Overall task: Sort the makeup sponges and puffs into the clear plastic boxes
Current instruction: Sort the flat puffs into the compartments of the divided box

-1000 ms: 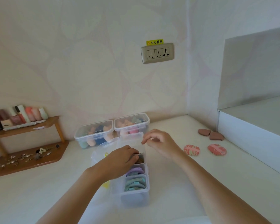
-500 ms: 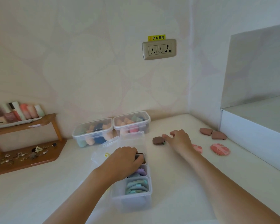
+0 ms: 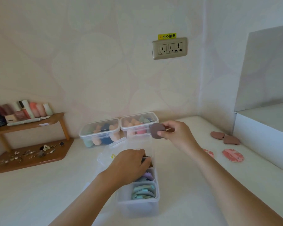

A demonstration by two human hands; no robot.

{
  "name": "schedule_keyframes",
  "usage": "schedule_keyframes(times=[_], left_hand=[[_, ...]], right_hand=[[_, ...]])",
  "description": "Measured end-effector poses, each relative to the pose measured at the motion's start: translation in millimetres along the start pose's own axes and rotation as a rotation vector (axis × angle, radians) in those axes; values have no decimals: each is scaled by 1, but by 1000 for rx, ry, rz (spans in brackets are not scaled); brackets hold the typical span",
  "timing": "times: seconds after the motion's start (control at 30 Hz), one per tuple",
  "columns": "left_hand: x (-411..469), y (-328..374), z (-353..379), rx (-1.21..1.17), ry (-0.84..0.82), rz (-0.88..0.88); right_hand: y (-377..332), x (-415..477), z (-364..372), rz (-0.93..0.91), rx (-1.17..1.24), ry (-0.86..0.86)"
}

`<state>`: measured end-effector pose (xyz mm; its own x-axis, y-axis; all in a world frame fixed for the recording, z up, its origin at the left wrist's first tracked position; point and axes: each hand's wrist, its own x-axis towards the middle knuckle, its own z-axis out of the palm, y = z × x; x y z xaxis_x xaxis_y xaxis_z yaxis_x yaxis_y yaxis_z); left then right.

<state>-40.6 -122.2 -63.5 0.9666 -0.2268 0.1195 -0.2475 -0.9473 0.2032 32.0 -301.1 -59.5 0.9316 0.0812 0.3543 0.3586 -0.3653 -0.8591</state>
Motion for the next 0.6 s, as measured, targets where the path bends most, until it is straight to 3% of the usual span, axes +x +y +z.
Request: schedule_keyframes(times=[0.13,0.43,0.6], left_hand=[[-1,1,0,-23,-13,-10],[0,0,3,-26,71,-20],[3,-5,5,-8,137,72]], right_hand=[[-29,-22,12,-103,-94,-216],[-52,-31,21,-224,-514,-301],[-62,-28,20,-273,-731,-370]])
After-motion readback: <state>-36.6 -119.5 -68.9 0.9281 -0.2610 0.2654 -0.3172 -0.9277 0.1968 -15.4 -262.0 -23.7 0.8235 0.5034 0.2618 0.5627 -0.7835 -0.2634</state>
